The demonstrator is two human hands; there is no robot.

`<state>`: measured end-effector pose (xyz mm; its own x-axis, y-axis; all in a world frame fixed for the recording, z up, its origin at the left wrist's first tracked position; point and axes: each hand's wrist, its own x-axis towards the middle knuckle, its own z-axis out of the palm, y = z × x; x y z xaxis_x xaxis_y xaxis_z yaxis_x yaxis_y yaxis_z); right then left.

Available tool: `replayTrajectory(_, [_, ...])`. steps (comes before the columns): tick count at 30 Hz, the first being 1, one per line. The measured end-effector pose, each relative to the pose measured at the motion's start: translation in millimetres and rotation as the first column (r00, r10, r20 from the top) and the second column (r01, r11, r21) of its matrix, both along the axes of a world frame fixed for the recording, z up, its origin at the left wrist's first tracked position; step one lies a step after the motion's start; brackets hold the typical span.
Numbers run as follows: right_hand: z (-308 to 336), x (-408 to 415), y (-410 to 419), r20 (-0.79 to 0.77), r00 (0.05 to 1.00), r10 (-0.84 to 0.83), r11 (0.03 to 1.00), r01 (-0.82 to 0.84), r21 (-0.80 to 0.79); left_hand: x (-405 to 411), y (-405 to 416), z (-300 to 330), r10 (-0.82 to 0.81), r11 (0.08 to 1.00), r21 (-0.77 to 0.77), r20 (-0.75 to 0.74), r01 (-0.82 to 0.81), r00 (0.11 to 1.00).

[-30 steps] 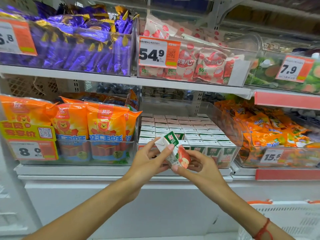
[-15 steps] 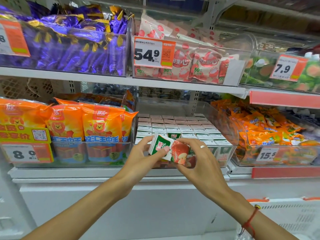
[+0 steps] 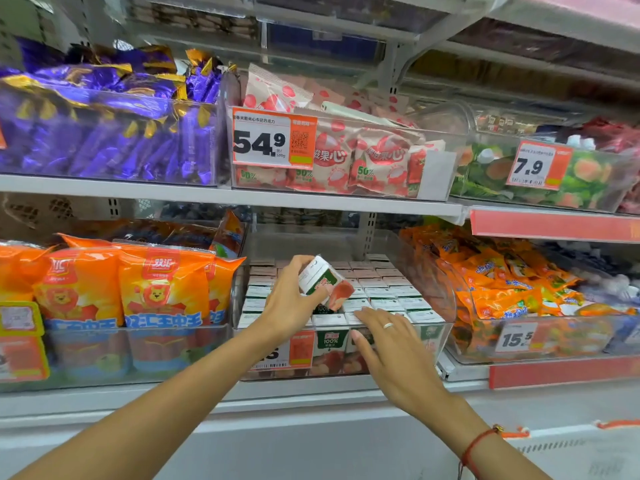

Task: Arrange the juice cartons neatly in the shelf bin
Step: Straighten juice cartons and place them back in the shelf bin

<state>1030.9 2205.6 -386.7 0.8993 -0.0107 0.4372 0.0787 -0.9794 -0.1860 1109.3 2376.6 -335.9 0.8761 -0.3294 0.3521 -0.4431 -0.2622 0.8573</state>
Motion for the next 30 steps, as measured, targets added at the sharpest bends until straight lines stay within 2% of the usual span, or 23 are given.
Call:
replayTrajectory(4, [-3,0,-1,-0.002,1.0,-0.004,1.0,0.004,-0.031,10,5,-4,0.033,0.973,0.224,0.082,-0.051,0.996])
replayTrajectory(7, [-3,-2,0,-0.003,1.0,-0.001,1.0,0.001,-0.031,17,9,12,-0.054,0.925,0.38,0.106,0.01,0.993])
replayTrajectory(9, [-2,-3,0,-0.006,1.0,-0.004,1.0,0.004,-0.031,25,6,28,-0.123,0.849,0.526,0.108,0.048,0.986])
replayTrajectory(11, [-1,-4,0,-0.01,1.0,-0.003,1.0,0.002,-0.028,31,-2,41,-0.181,0.721,0.691,0.128,0.043,0.975])
replayTrajectory(17, [-1,-3,0,-0.006,1.0,0.007,0.999,-0.007,-0.038,42,-21,34,-0.222,0.533,0.841,0.028,0.097,0.975])
replayTrajectory(18, [-1,-3,0,-0.006,1.0,0.009,0.999,-0.009,-0.042,44,-19,29,-0.236,0.528,0.84,0.006,0.123,0.972])
replayTrajectory(20, [-1,-2,0,-0.008,1.0,0.015,0.999,-0.016,-0.045,46,-10,19,-0.253,0.613,0.766,-0.039,0.191,0.967])
replayTrajectory(22, [-2,-2,-1,-0.01,1.0,0.019,0.999,-0.02,-0.045,45,-1,10,-0.256,0.7,0.694,0.023,0.169,0.966])
replayTrajectory(24, [-2,-2,-1,-0.011,1.0,0.021,0.999,-0.021,-0.039,46,7,-2,-0.253,0.743,0.659,0.113,0.118,0.961])
replayTrajectory(27, [-3,-2,-2,-0.007,1.0,0.022,0.999,-0.022,-0.027,50,11,-14,-0.25,0.76,0.645,0.18,0.078,0.951])
replayTrajectory(30, [-3,-1,-3,-0.011,0.999,0.031,0.999,-0.032,-0.027,53,8,-17,-0.222,0.719,0.695,0.216,0.01,0.951])
